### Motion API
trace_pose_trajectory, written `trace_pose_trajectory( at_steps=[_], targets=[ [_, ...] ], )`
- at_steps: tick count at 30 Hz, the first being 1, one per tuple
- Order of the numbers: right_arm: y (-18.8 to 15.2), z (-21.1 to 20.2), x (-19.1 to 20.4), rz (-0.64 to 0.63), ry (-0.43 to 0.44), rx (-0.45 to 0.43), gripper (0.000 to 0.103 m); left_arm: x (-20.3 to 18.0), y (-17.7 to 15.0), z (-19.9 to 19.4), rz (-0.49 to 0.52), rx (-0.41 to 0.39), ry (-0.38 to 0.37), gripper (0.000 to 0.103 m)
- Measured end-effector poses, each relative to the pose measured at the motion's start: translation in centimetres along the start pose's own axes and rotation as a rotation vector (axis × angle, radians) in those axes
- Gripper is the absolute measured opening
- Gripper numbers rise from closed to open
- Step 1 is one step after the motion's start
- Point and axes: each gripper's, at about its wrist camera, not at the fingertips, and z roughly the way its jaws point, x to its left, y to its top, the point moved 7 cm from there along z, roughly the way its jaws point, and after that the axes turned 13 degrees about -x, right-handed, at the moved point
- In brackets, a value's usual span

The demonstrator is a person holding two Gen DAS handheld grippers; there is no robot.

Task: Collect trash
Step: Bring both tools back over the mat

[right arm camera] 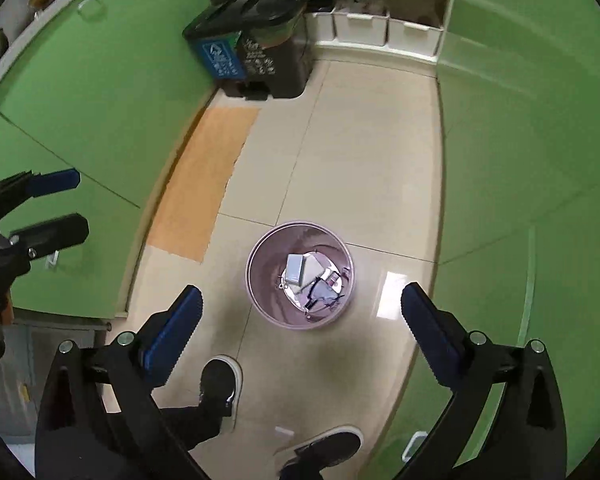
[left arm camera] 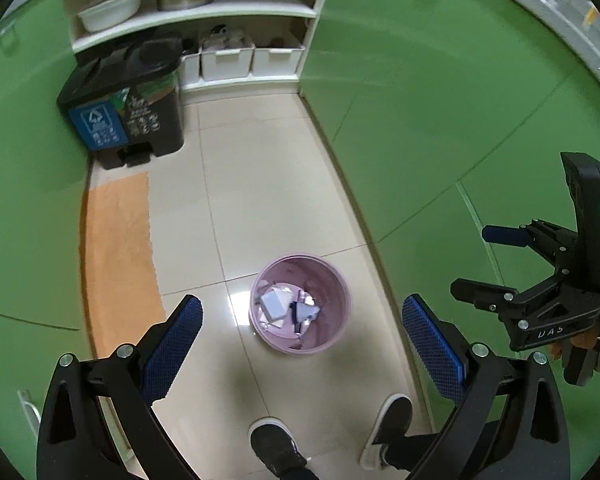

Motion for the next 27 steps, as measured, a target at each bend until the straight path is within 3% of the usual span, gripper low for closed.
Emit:
trace_pose_trajectory(
  at_steps=[4, 15, 20, 27],
  targets=[
    [1.7, -6.0, -0.1, 0.035, -0.020, -0.012, 0.098, -3.2, 2.9, -4.6, 0.034, 0.007, -0.015, 0.096],
    [6.6, -32.0, -4.3, 0.227, -0.143, -0.118, 0.100, -14.3, 12.8, -19.0, 0.162, 0.012, -0.086, 0.096],
    [4.3, -41.7, -9.2, 0.355, -0.246, -0.197, 0.100, -21.1, 16.1, -22.6, 0.246, -0.006, -0.162, 0.096],
    [-2.1, -49.8, -15.9, 0.519, -0.386, -0.274, 0.100, -32.2, 17.7, -23.5, 0.382, -0.035, -0.295, 0.096]
  ],
)
